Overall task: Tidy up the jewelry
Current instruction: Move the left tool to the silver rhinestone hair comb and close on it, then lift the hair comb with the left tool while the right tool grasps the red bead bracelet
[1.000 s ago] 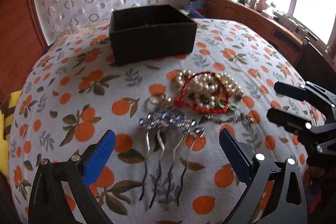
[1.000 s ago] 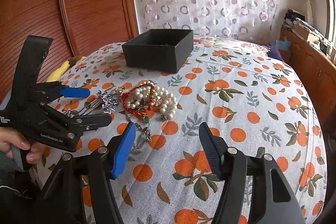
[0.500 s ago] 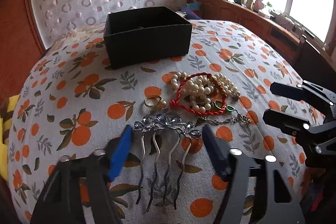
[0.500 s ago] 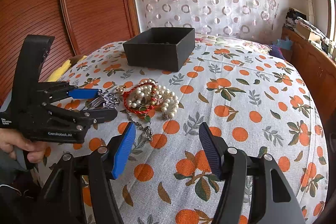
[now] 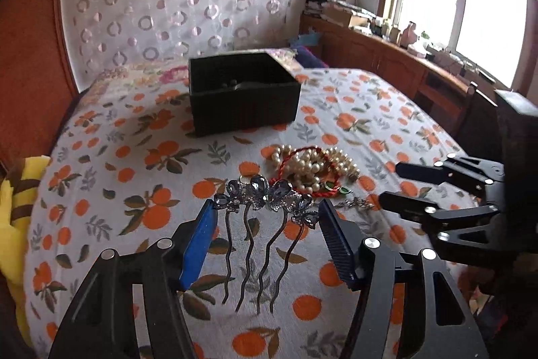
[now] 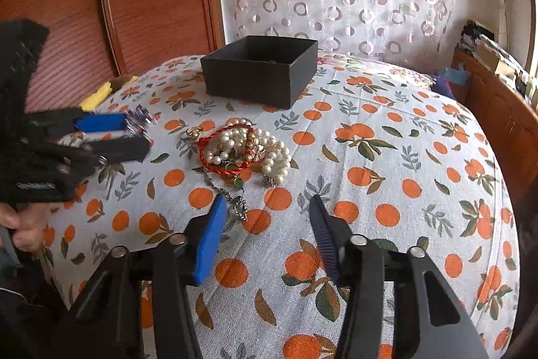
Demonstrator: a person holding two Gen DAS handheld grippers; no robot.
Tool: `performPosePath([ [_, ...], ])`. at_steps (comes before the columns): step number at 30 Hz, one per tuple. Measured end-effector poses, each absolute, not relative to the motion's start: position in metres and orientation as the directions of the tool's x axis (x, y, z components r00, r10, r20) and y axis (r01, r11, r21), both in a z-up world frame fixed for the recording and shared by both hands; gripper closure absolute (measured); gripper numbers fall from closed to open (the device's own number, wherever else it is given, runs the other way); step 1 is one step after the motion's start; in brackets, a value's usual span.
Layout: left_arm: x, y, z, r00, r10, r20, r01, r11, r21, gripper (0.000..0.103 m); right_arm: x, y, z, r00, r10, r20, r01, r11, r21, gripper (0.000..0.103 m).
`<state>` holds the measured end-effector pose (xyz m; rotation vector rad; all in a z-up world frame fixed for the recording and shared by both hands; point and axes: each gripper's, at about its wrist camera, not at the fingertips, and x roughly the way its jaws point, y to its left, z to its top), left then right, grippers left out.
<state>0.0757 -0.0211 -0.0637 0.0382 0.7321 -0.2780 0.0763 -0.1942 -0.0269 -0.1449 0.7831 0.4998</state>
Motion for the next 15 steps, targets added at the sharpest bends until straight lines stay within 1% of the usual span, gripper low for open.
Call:
performPosePath([
  [1,0.073,-0.02,-0.061,0.716,-0.239,-0.656,0.263,0.963,-0.063,0.043,0.077,-0.193,-0.026,0.598,0.375,-0.708,-0.483,0.874,0.055,0.061],
  [3,0.069,-0.019,-0.057,0.724,-0.242,-0.646,0.261,0.963,-0.067,0.043,0.079,-0.189,-0.023,0.594,0.383,-0.707,-0.493,0.868,0.056,0.065],
  [8,0.062,-0.015,-0.051,0.738,-0.249,-0.627,0.257,0.963,-0.079,0.043,0.089,-0.171,-0.01,0.59,0.392,-0.706,-0.527,0.849,0.031,0.07],
  [12,0.058,-0.012,-0.047,0.746,-0.255,-0.615,0.256,0.963,-0.089,0.043,0.107,-0.157,-0.01,0.569,0.382,-0.729,-0.542,0.84,0.018,0.078],
  [15,0.057,-0.01,-0.045,0.753,-0.256,-0.606,0.252,0.963,-0.093,0.043,0.117,-0.149,-0.014,0.555,0.373,-0.743,-0.545,0.838,0.014,0.079],
])
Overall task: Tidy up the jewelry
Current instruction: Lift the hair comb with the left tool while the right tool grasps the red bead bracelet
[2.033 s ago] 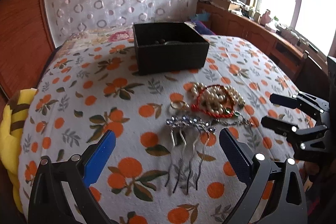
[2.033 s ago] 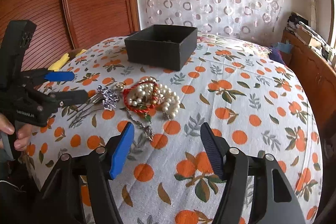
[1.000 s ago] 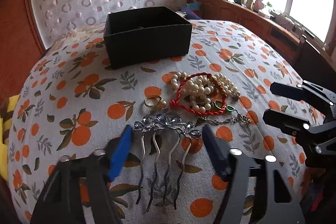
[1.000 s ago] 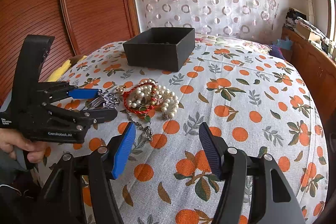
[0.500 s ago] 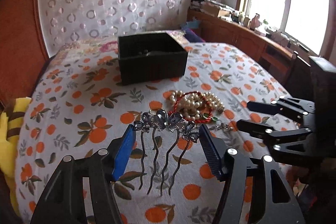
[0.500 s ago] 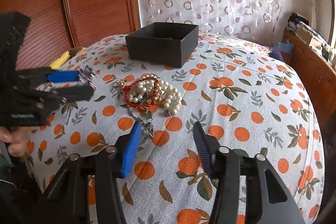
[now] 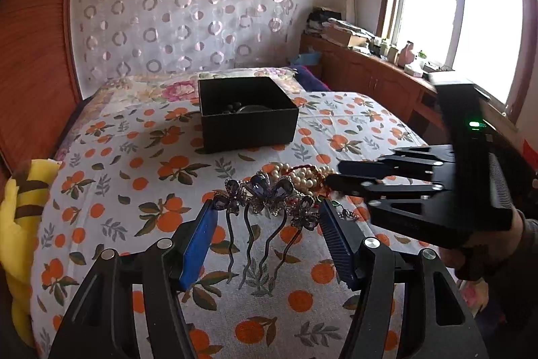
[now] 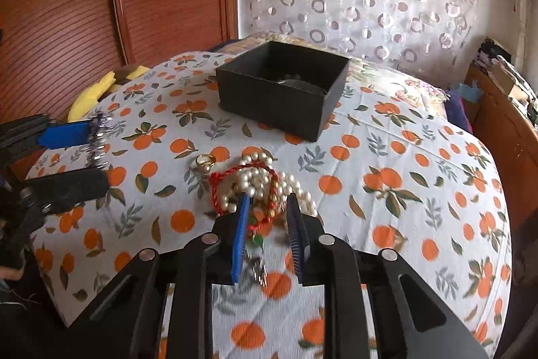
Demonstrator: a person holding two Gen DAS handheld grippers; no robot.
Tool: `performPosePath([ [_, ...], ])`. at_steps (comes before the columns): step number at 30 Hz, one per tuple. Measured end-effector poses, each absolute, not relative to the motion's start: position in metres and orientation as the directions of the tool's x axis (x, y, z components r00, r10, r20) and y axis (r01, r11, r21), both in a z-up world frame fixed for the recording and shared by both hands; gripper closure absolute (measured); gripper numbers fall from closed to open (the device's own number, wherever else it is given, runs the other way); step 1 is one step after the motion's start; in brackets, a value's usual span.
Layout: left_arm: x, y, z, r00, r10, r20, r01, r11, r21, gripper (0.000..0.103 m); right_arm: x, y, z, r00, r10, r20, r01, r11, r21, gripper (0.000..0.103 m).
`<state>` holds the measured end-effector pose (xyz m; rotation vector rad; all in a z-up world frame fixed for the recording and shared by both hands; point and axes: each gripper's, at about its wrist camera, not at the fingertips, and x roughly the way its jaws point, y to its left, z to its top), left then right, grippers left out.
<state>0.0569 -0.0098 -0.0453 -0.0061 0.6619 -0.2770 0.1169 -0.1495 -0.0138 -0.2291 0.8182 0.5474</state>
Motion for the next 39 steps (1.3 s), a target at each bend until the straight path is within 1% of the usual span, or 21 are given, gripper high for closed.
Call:
performPosePath([
  [11,0.055,-0.008,-0.046,0.754,-0.257,-0.605,0.25,0.963,-0.098,0.043,0.13,-0.139,-0.027,0.539,0.34,-0.771,-0.542,0.84,-0.009,0.087],
  [13,0.055,-0.009,-0.046,0.753,-0.257,-0.606,0.249,0.963,-0.1,0.043,0.13,-0.141,-0.027,0.546,0.332,-0.769,-0.538,0.842,-0.019,0.095],
  [16,0.055,-0.01,-0.046,0.752,-0.255,-0.608,0.246,0.964,-0.1,0.043,0.129,-0.146,-0.025,0.539,0.36,-0.761,-0.539,0.842,0.016,0.095],
  [22,0.055,-0.01,-0.045,0.756,-0.255,-0.603,0.245,0.964,-0.1,0.043,0.119,-0.152,-0.001,0.572,0.407,-0.713,-0.546,0.837,0.039,0.095],
  [28,0.059,-0.005,-0.037,0.768,-0.245,-0.591,0.239,0.967,-0.091,0.043,0.11,-0.156,0.029,0.607,0.431,-0.667,-0.557,0.83,0.029,0.095],
  [39,0.065,0.002,-0.023,0.791,-0.221,-0.571,0.22,0.973,-0.071,0.043,0.1,-0.159,0.045,0.626,0.444,-0.641,-0.567,0.824,0.017,0.095],
])
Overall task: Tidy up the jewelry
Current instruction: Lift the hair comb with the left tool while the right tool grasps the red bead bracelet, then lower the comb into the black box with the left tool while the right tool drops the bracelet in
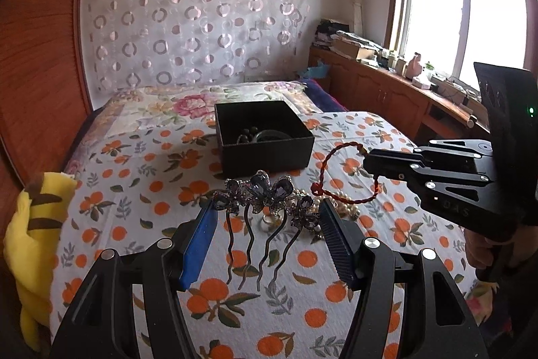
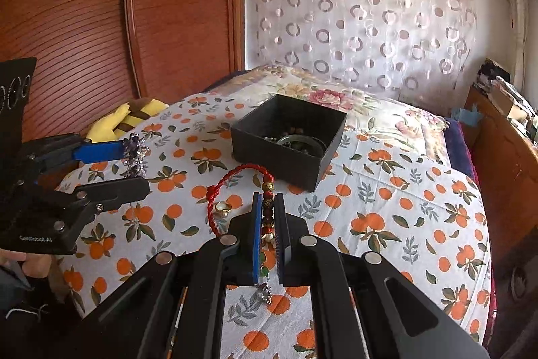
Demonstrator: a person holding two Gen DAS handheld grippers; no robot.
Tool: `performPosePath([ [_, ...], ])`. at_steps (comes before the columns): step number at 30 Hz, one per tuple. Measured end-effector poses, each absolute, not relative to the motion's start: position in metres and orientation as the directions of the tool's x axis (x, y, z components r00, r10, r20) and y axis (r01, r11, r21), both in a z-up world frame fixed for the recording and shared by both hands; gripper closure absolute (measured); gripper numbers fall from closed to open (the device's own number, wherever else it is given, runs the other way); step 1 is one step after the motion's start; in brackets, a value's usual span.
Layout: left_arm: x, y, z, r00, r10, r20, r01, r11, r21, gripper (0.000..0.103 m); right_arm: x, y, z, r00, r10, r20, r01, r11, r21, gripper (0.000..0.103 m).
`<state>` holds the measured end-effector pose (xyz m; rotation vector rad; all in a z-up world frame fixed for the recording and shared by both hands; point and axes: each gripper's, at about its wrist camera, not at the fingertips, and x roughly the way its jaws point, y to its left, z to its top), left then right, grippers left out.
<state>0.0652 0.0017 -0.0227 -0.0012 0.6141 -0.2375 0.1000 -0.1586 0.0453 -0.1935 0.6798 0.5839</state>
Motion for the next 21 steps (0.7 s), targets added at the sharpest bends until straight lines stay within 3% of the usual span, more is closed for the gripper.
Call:
performPosePath([
  [21,0.113,0.01,-0.005,0.808,-0.215,-0.549,0.214,0.975,-0.067,0.043,0.172,-0.156,0.053,0.658,0.396,-0.64,-0.516,0.857,0.0,0.095],
])
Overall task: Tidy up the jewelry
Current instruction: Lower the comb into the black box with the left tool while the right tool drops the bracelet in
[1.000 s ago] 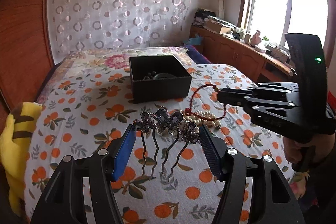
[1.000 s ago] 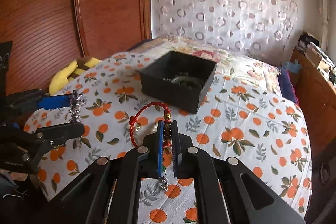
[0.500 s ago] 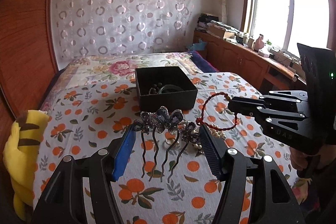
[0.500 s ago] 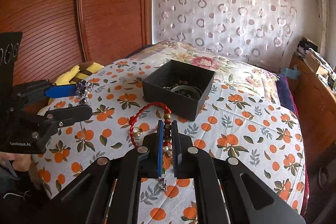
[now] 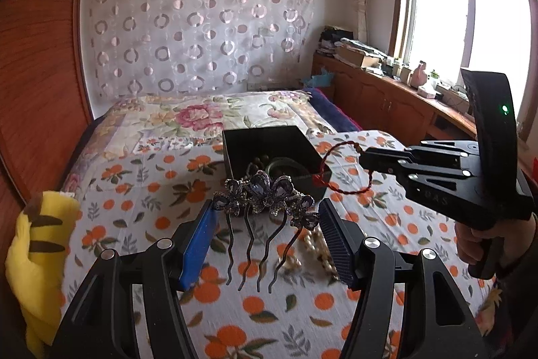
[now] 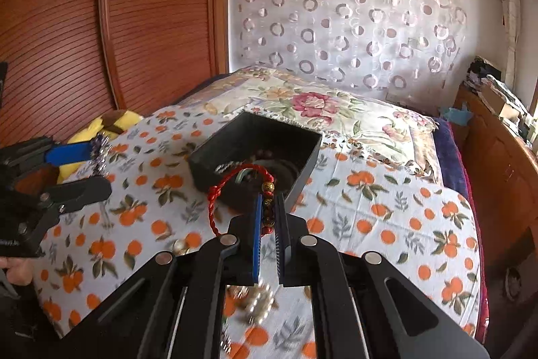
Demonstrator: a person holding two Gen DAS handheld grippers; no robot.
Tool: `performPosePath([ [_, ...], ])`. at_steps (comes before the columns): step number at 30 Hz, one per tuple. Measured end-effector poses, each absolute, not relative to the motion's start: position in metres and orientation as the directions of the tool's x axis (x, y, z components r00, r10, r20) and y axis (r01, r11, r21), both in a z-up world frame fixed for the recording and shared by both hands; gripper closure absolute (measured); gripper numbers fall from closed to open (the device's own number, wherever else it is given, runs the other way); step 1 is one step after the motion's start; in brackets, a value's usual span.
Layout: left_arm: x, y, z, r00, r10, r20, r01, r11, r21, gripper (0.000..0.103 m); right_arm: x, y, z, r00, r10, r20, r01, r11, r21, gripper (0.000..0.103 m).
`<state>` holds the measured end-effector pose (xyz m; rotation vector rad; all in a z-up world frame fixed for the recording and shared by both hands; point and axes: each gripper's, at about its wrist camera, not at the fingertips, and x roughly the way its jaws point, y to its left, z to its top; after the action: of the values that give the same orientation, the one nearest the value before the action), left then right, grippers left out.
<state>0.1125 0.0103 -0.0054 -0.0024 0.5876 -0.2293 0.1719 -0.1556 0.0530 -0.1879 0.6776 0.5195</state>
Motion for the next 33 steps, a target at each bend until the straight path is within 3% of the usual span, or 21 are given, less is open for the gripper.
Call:
performPosePath([
  [19,0.173,0.005,0.009,0.812,-0.23,-0.537,0.233,0.97,-0.064,0.043,0.252,-0.143,0.015,0.605,0.438,-0.665,-0.528,0.846,0.075,0.094],
  [20,0.176,0.004,0.009,0.81,-0.231,-0.539,0.236,0.97,-0.062,0.043,0.252,-0.144,0.015,0.604,0.438,-0.666,-0.53,0.844,0.074,0.093],
  [22,0.184,0.001,0.01,0.807,-0.231,-0.543,0.242,0.969,-0.053,0.043,0.251,-0.146,0.017,0.604,0.451,-0.657,-0.538,0.839,0.081,0.076],
  [24,0.192,-0.002,0.009,0.805,-0.23,-0.546,0.244,0.969,-0.048,0.043,0.25,-0.15,0.021,0.607,0.471,-0.64,-0.547,0.832,0.093,0.068],
  [33,0.238,-0.013,-0.006,0.78,-0.209,-0.59,0.24,0.97,-0.027,0.043,0.257,-0.178,0.019,0.655,0.432,-0.62,-0.49,0.868,0.087,0.068],
])
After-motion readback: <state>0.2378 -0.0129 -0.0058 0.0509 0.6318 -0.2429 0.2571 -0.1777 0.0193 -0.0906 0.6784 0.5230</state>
